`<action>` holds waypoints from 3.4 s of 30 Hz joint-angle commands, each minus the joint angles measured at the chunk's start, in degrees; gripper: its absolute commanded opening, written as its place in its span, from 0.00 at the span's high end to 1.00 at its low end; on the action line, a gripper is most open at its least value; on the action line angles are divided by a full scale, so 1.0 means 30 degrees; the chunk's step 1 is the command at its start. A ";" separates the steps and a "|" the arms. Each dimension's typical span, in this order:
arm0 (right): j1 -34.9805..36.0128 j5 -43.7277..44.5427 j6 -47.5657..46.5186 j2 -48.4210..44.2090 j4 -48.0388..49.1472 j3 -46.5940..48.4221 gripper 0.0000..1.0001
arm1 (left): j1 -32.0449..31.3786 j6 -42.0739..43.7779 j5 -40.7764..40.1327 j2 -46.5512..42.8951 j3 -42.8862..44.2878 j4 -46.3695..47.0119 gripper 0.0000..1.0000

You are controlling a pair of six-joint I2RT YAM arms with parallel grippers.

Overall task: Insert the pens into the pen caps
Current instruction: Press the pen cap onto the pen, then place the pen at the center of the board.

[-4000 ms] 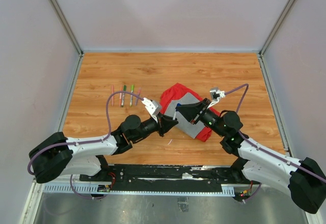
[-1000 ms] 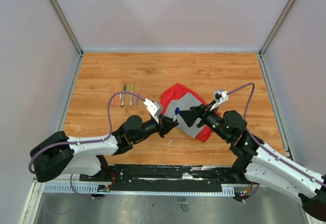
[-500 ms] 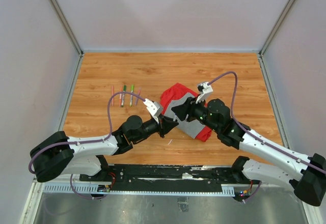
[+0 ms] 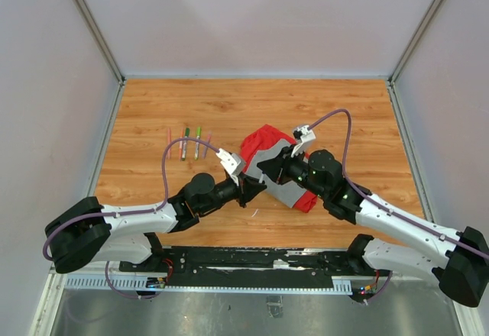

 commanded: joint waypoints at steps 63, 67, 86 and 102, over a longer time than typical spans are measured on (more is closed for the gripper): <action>0.7475 0.3207 0.1600 0.9579 1.9533 -0.9774 0.77 | -0.0018 -0.0060 0.0110 -0.2104 -0.1324 0.3497 1.00; 0.7489 0.5290 -0.0208 0.4344 1.4218 -0.8973 0.59 | -0.0007 -0.0084 0.0146 -0.1769 -0.1186 0.3453 1.00; 0.7468 1.4368 0.1725 -1.1048 -1.6984 -0.2666 0.13 | -0.0009 -0.3015 -0.6655 0.2333 0.5235 -0.8085 1.00; -0.1052 0.4449 -0.4382 -0.5121 -1.5483 0.0479 0.03 | 0.0610 -0.5390 -0.8550 0.2271 1.0453 -2.1636 0.99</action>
